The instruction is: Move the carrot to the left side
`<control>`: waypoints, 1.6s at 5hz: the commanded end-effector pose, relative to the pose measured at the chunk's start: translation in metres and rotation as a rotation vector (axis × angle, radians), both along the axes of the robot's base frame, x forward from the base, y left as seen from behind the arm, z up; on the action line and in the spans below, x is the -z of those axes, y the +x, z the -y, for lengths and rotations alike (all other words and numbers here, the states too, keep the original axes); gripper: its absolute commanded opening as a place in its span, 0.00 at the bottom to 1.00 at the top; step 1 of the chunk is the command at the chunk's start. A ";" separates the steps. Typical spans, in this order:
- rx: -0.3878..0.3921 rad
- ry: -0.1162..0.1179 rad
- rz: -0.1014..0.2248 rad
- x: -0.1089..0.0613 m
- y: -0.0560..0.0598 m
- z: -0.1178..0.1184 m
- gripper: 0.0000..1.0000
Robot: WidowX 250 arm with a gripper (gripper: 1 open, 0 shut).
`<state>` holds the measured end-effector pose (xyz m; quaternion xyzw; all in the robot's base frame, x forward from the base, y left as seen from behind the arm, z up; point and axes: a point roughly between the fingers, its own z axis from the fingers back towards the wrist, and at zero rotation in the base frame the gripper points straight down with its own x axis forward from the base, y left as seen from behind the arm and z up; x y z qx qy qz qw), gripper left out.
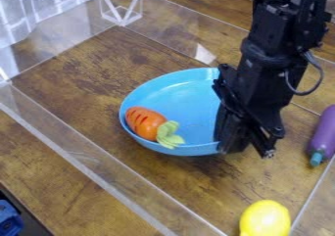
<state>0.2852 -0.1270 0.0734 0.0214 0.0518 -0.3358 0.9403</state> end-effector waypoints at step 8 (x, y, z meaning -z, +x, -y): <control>0.063 -0.092 0.125 -0.030 -0.011 -0.010 0.00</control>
